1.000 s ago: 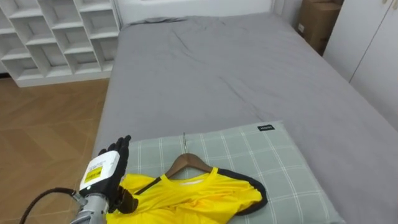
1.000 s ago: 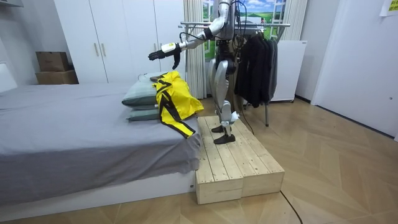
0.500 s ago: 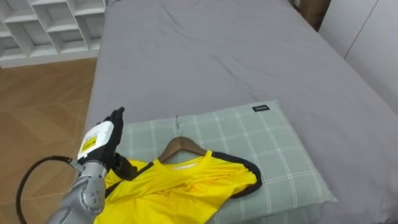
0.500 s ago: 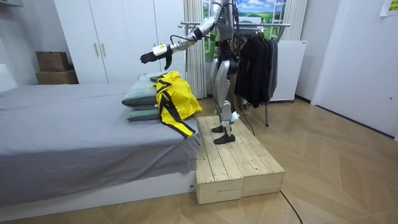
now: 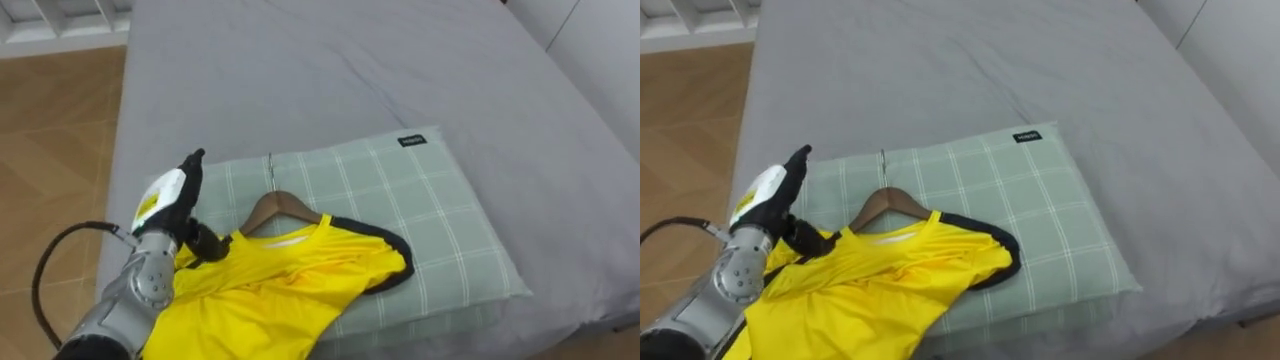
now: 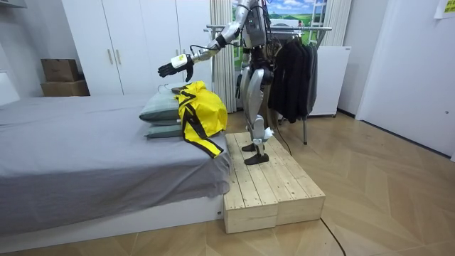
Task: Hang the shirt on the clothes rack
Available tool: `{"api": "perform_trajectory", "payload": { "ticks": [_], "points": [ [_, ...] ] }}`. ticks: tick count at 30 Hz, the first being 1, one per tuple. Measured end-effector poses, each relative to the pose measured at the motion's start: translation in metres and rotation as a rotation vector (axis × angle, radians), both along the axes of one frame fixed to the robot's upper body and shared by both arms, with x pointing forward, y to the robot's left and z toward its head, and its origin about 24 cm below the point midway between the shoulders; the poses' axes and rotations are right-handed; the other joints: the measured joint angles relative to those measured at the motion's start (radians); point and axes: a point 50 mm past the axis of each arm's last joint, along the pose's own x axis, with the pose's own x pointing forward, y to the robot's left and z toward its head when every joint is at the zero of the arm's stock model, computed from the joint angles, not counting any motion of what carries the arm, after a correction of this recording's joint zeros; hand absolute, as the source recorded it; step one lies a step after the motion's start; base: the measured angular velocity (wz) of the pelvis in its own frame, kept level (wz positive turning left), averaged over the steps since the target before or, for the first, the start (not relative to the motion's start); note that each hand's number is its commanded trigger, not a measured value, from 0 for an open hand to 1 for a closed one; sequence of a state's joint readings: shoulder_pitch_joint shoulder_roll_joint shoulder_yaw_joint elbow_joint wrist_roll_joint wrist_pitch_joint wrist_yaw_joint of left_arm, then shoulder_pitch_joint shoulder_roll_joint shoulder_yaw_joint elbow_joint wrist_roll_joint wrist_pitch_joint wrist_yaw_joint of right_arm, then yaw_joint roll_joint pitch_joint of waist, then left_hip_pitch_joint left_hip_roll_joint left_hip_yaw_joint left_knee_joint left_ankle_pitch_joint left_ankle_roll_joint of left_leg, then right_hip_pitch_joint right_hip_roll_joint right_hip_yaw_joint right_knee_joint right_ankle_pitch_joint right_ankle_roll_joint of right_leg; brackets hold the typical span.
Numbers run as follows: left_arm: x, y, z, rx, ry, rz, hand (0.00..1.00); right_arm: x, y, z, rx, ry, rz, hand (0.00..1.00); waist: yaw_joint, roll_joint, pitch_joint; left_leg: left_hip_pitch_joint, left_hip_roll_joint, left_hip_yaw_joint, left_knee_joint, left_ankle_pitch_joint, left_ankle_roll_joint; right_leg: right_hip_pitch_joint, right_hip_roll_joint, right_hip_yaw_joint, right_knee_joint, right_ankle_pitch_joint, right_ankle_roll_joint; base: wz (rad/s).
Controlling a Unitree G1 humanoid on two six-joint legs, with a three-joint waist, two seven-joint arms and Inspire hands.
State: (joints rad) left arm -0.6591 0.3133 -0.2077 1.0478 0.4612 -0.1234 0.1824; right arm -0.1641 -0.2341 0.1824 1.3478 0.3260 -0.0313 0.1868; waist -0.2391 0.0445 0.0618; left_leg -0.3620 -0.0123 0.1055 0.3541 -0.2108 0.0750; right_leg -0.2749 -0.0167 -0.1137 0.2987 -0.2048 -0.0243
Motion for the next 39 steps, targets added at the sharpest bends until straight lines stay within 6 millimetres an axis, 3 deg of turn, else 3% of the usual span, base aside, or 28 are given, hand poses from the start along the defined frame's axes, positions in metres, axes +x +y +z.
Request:
{"api": "perform_trajectory", "payload": {
  "ticks": [7, 14, 23, 39],
  "points": [
    [0.0, -0.002, -0.007, -0.021, 0.092, -0.031, 0.0, 0.02, 0.004, 0.006, -0.002, -0.054, 0.031, 0.0, -0.001, 0.0, 0.0028, -0.036, 0.001, 0.004, 0.008, 0.001, 0.001, -0.051, -0.003, -0.002, 0.032, 0.0, 0.0, -0.04],
    [-0.004, -0.003, -0.017, -0.058, 0.214, -0.074, 0.0, 0.024, 0.005, 0.008, 0.001, -0.065, 0.037, 0.0, -0.008, 0.0, 0.0063, -0.055, 0.0, 0.002, 0.023, 0.0, 0.001, -0.059, -0.013, -0.055, 0.054, -0.001, 0.001, 0.13],
    [-0.006, -0.005, -0.021, -0.134, 0.256, -0.08, 0.0, 0.031, 0.007, 0.011, 0.009, -0.088, 0.047, 0.0, -0.006, 0.0, 0.0124, -0.072, 0.002, 0.018, 0.052, 0.0, 0.001, -0.063, -0.016, -0.05, 0.061, -0.002, 0.002, 0.04],
    [-0.019, 0.002, -0.041, -0.133, 0.414, -0.057, 0.0, 0.024, 0.005, 0.008, 0.013, -0.034, 0.026, 0.0, -0.008, 0.004, 0.012, -0.053, 0.001, 0.036, 0.055, 0.01, 0.018, -0.063, -0.013, -0.01, 0.099, -0.014, 0.002, -0.03]
  ]
}}
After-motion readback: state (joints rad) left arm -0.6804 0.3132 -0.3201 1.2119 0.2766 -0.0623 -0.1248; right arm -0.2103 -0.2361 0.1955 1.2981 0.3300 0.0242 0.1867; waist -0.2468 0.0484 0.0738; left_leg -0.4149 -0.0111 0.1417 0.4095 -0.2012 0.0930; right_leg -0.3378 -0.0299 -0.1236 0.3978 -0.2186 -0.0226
